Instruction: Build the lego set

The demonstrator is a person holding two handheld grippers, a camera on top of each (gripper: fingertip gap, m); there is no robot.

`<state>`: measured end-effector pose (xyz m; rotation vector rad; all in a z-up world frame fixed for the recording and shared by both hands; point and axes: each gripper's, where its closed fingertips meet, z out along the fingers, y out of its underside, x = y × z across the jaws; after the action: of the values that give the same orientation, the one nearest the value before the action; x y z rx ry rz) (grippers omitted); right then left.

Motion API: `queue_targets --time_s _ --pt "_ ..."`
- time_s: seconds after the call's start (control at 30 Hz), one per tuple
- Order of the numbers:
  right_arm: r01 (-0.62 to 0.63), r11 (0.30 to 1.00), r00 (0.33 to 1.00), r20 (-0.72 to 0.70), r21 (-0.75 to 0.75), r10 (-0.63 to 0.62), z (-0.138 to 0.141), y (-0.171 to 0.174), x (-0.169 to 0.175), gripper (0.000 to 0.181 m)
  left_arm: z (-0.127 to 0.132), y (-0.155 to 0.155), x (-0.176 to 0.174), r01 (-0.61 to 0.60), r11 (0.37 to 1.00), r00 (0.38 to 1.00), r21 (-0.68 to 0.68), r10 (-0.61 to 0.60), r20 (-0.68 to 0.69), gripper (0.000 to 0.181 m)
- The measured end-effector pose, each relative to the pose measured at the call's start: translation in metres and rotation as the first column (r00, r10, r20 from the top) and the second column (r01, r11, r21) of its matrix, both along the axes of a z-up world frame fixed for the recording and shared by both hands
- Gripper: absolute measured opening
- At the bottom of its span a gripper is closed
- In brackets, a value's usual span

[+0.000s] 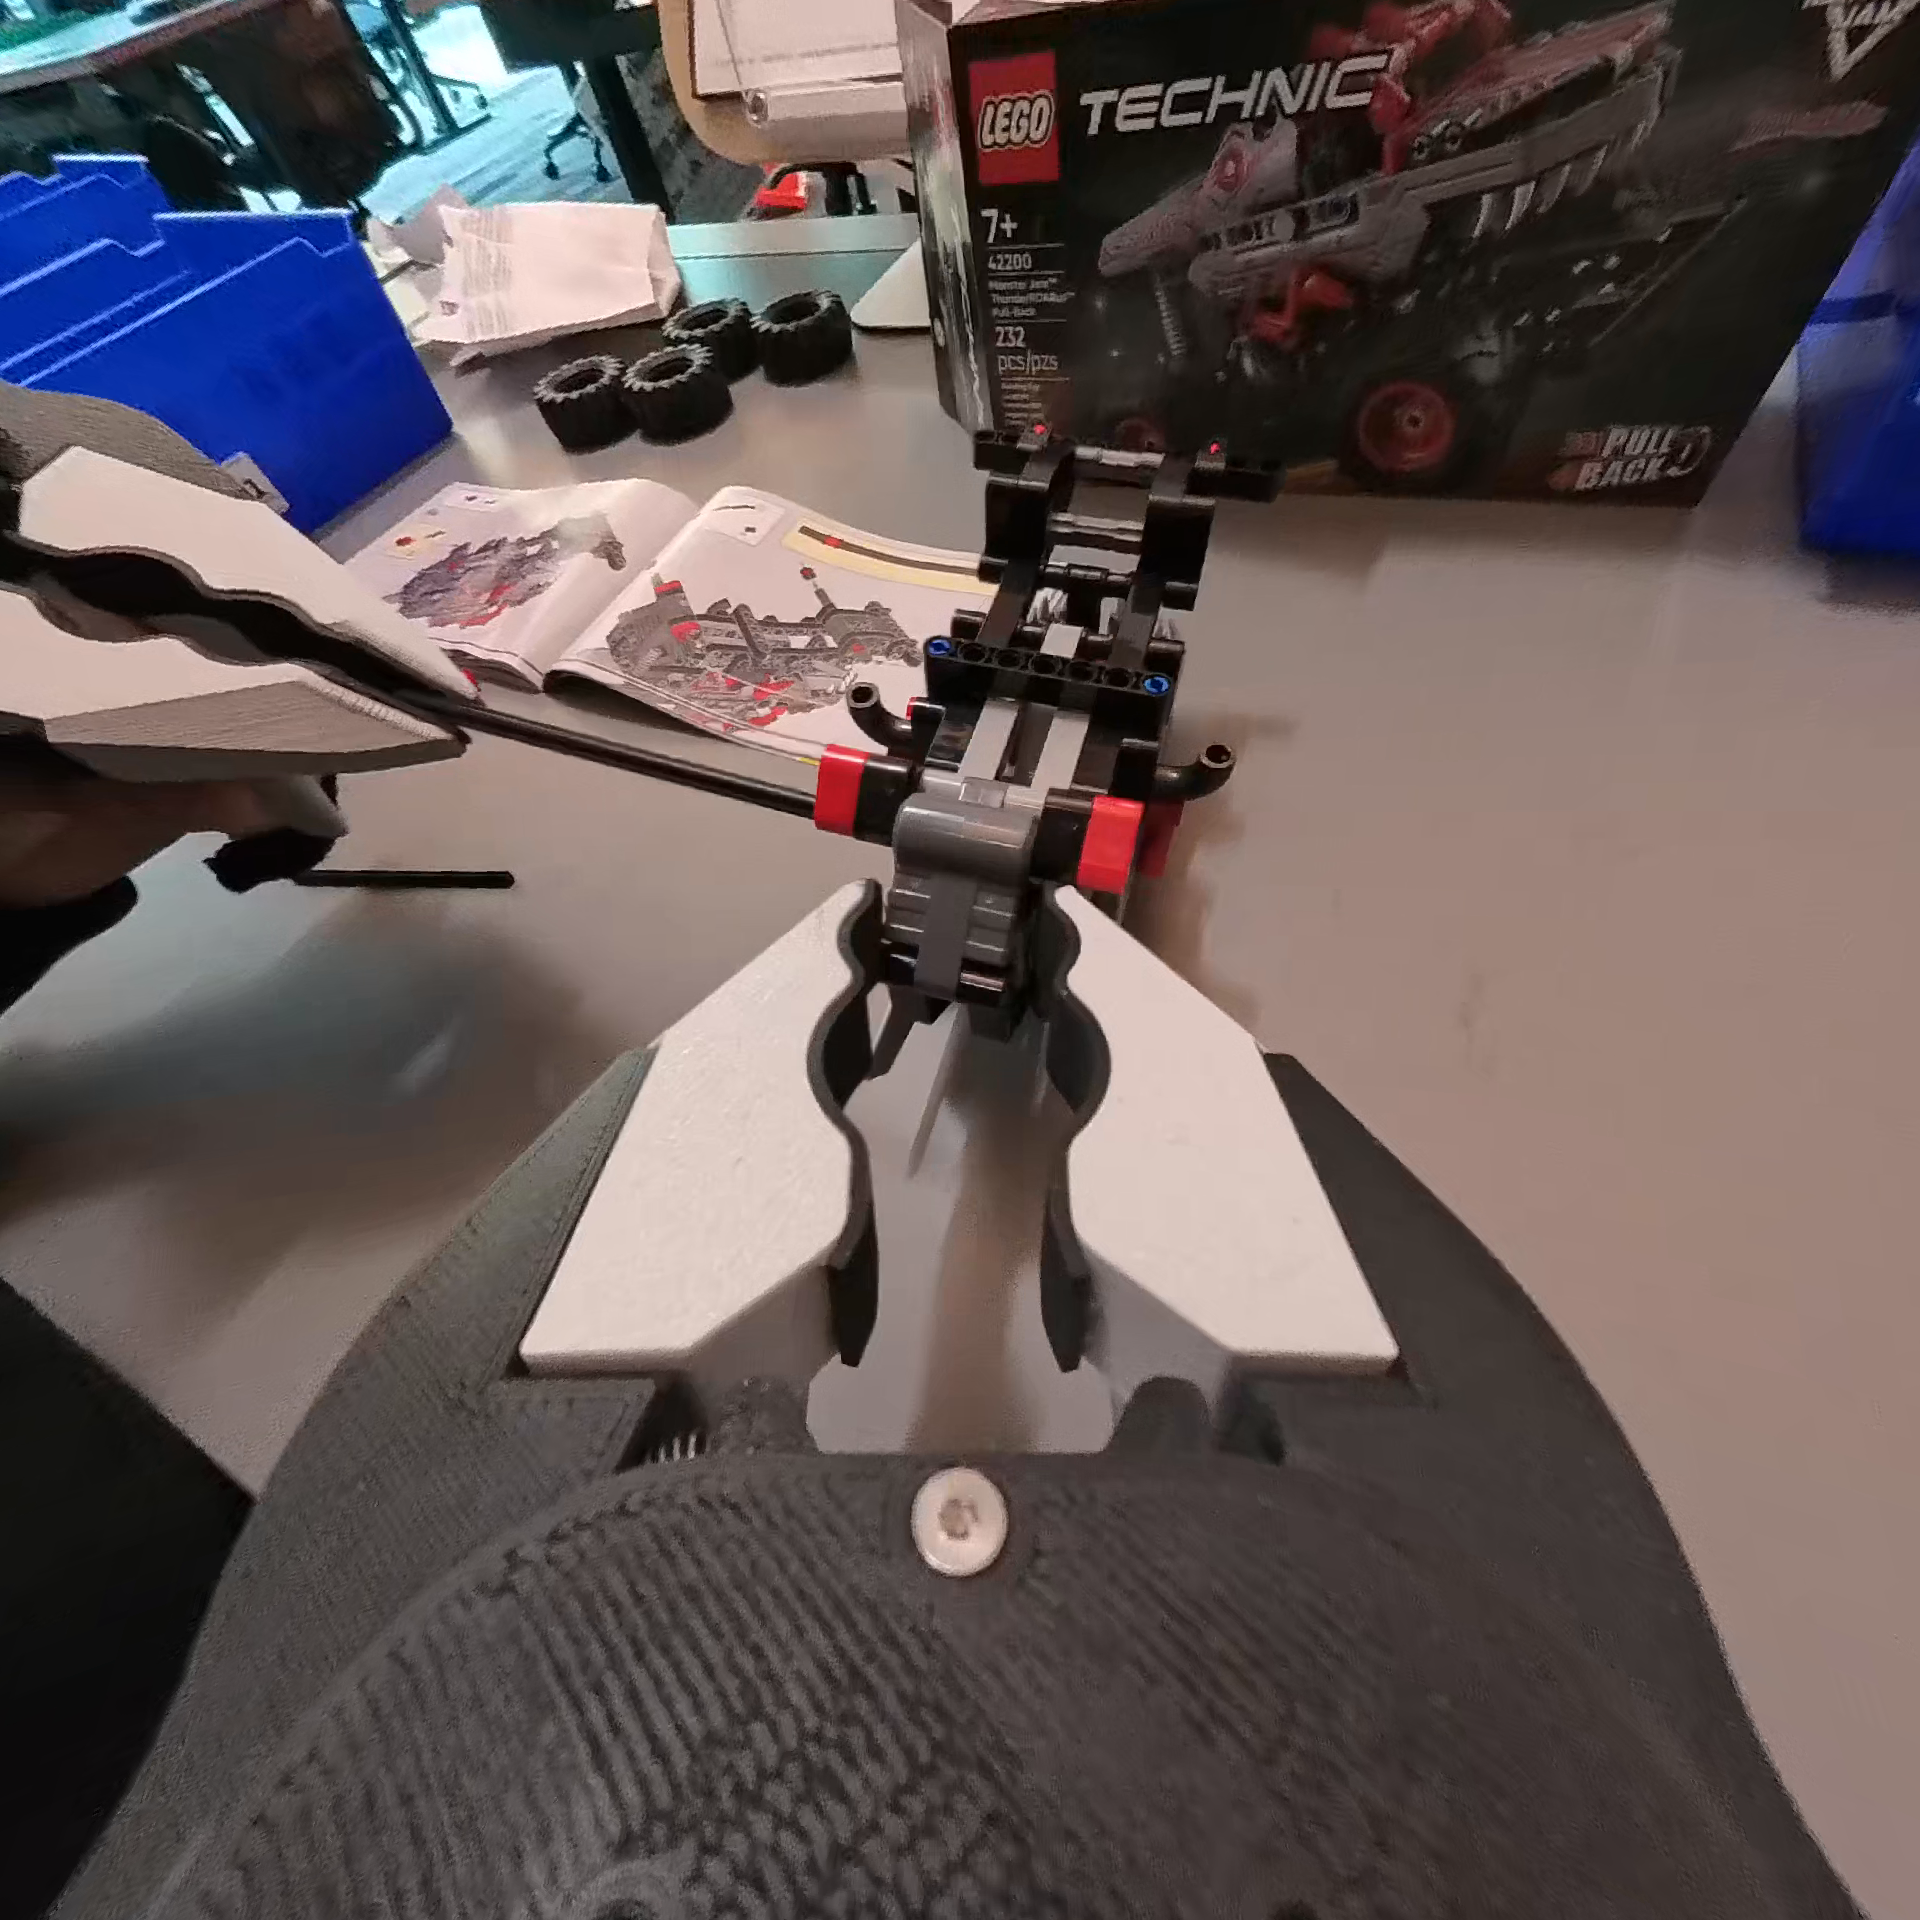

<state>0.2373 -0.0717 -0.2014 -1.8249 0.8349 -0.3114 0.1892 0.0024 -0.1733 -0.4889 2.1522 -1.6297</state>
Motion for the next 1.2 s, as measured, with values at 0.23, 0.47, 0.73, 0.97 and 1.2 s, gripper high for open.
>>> queue_targets --time_s 0.23,0.47,0.73,0.97,1.2 --pt "0.027 0.993 0.997 0.077 -0.118 -0.018 -0.007 0.004 0.007 0.026 -0.004 0.002 0.002 -0.063 0.996 0.997 0.065 0.06 0.044 0.002" --pt "0.042 0.988 0.995 0.099 -0.151 -0.028 -0.007 0.006 0.01 0.025 -0.001 0.003 0.003 -0.092 0.978 0.978 -0.19 0.052 -0.204 0.001" --pt "0.064 0.99 0.992 0.116 -0.125 -0.049 -0.011 0.005 0.014 0.025 -0.009 0.0 0.002 -0.1 0.992 0.993 -0.073 0.095 -0.07 0.001" --pt "0.076 0.993 0.987 0.148 -0.095 -0.061 -0.01 0.005 0.014 0.025 -0.01 0.002 0.007 -0.142 0.953 0.96 -0.269 0.067 -0.271 0.001" --pt "0.076 0.993 0.986 0.156 -0.087 -0.061 -0.011 0.008 0.014 0.025 -0.007 0.005 0.009 -0.166 0.928 0.943 -0.335 0.05 -0.328 0.001"
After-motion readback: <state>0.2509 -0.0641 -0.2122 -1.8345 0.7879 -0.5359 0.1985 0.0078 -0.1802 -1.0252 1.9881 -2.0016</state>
